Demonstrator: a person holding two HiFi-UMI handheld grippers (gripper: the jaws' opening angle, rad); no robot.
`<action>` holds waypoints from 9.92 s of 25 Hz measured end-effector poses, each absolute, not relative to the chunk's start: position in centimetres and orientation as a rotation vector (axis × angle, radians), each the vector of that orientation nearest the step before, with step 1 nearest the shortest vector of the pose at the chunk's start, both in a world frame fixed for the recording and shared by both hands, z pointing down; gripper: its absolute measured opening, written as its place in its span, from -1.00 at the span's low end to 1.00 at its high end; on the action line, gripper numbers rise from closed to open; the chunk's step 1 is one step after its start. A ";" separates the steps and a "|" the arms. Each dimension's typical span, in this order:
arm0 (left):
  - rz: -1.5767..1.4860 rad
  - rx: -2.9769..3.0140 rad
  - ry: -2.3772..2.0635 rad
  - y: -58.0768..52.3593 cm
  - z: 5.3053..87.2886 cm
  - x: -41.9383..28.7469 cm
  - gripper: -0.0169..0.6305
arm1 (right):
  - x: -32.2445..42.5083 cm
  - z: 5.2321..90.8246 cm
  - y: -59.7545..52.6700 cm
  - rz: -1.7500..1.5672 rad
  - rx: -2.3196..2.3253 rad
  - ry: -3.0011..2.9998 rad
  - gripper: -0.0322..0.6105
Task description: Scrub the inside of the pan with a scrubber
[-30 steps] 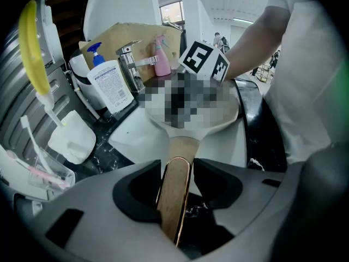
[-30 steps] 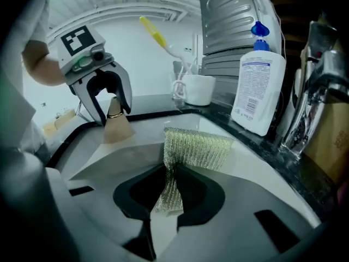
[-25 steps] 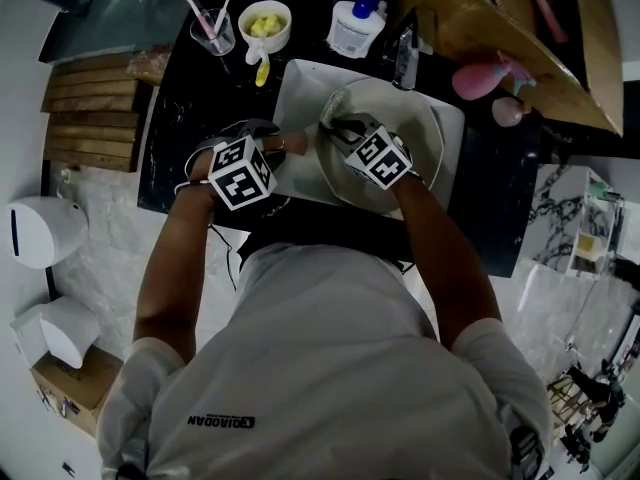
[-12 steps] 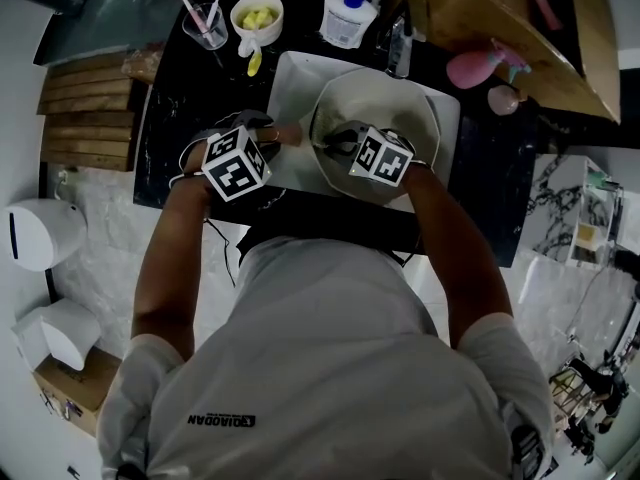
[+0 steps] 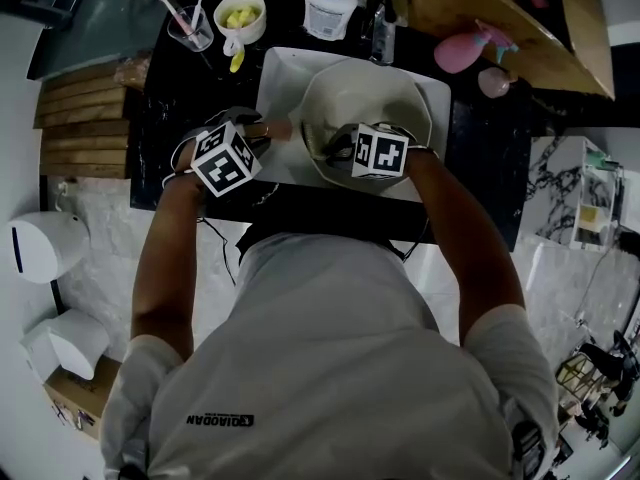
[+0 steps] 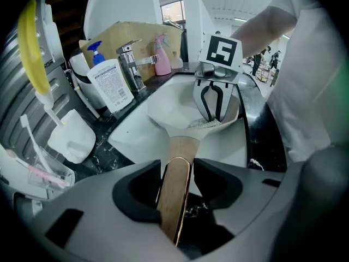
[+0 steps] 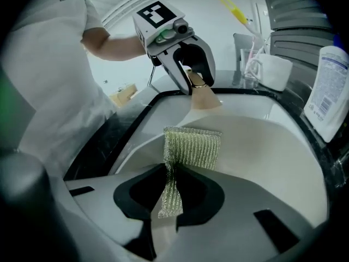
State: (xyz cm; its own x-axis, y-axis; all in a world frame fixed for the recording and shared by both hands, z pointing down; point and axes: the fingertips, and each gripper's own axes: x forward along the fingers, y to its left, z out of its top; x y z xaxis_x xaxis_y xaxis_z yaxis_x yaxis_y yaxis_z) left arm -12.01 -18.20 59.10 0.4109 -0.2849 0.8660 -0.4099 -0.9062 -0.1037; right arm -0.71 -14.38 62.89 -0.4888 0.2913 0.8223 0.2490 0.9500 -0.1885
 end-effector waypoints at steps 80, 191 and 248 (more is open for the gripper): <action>1.527 2.530 -0.637 -18.2 58.9 -11.9 -0.34 | 6.3 63.6 -32.4 -1.028 0.089 -1.375 -0.67; 1.533 2.537 -0.638 -18.2 59.1 -11.9 -0.34 | 8.0 62.6 -13.0 0.901 -0.046 -1.695 -0.68; 1.529 2.479 -0.603 -18.2 59.3 -12.0 -0.33 | 2.1 67.4 -19.6 -0.140 -0.123 -1.950 -0.71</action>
